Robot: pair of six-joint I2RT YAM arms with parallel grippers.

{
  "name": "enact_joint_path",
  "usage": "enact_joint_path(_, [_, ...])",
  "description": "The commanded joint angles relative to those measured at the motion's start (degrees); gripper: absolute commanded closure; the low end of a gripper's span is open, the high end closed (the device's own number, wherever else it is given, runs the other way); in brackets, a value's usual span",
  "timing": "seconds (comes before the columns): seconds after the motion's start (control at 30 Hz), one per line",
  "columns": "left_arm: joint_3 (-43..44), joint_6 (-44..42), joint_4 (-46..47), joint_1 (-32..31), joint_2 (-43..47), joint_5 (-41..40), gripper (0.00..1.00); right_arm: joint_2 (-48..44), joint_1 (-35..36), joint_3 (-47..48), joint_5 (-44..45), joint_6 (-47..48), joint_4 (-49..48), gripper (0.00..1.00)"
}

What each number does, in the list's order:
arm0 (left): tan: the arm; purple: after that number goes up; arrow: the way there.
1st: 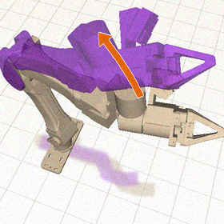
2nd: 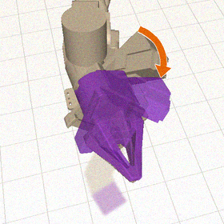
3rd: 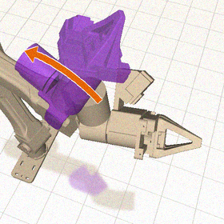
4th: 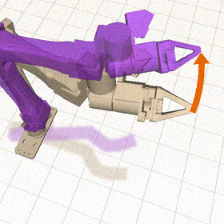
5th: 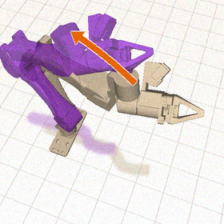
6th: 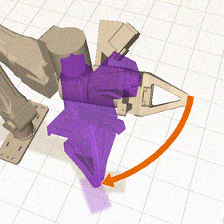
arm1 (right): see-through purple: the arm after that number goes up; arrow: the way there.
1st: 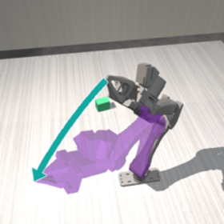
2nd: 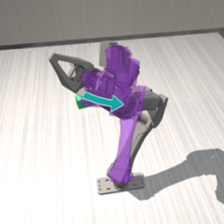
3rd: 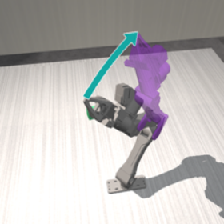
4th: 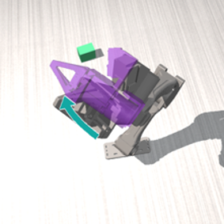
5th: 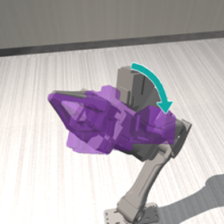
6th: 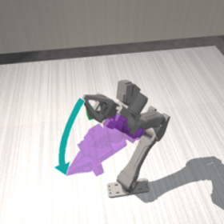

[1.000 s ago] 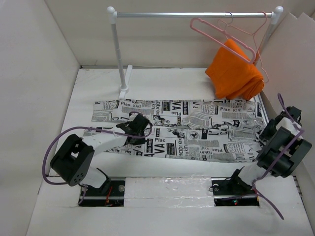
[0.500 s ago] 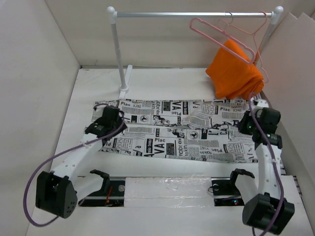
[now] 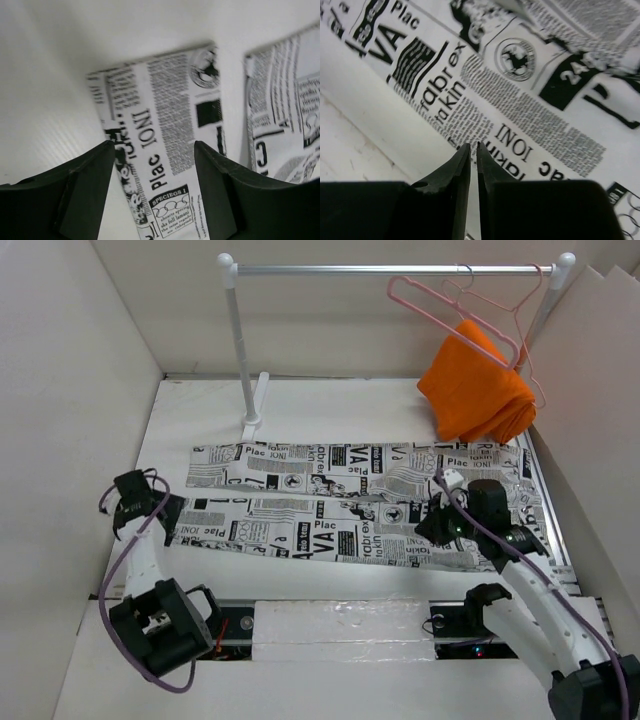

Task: Place the trousers on the hanger
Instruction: Fold the trousers at the center of the board.

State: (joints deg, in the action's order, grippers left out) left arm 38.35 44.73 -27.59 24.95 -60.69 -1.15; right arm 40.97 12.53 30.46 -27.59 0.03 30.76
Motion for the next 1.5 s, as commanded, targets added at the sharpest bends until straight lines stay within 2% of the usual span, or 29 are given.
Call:
enact_joint_path(0.0, [-2.05,0.88,-0.27,7.72,-0.48,4.14,0.40,2.09,5.54,0.04,-1.68,1.81,-4.48,0.84])
enact_joint_path(0.1, [-1.44,1.93,-1.67,9.15,-3.47,2.12,0.43,3.67,10.21,2.40,1.04,2.51,-5.19,0.82])
enact_joint_path(0.23, [-2.31,3.78,-2.12,9.15,-5.05,-1.31,0.44,6.66,12.77,4.61,3.16,3.31,-6.33,0.78])
enact_joint_path(0.5, [-4.24,3.61,1.49,9.15,-11.29,-1.84,0.43,10.18,13.30,6.98,2.72,4.80,-7.47,0.76])
enact_joint_path(0.7, [-6.70,3.52,5.79,9.15,-13.92,-2.46,0.45,11.85,13.30,7.69,2.81,4.10,-8.26,0.76])
enact_joint_path(0.77, [-6.27,2.82,6.93,8.63,-14.72,-3.51,0.49,12.03,13.30,8.04,2.98,3.75,-8.26,0.76])
enact_joint_path(0.87, [-5.48,0.45,8.61,6.60,-15.51,-3.77,0.77,12.20,13.30,8.65,3.51,3.75,-7.39,0.76])
enact_joint_path(0.93, [-4.86,-1.57,8.87,6.60,-15.60,-2.46,0.92,12.38,13.30,8.83,3.95,4.44,-6.51,0.75])
enact_joint_path(1.0, [-3.81,-2.62,8.35,6.60,-14.30,-1.24,1.00,12.64,13.30,9.44,5.09,4.97,-5.46,0.75])
enact_joint_path(1.07, [-2.32,-3.51,6.86,6.60,-12.36,0.00,1.00,12.55,12.70,9.97,5.36,5.77,-3.35,0.75])
enact_joint_path(1.23, [3.57,-6.32,1.51,5.82,-0.50,2.38,1.00,12.20,11.64,9.45,8.60,5.59,1.13,0.68])
enact_joint_path(1.3, [6.46,-6.23,-1.66,3.98,2.14,-1.72,1.00,12.29,11.63,8.66,8.70,5.68,1.23,0.66])
enact_joint_path(1.47, [8.76,-7.11,-7.55,3.97,6.45,-7.01,1.00,13.87,11.11,8.22,5.80,5.68,1.49,0.63])
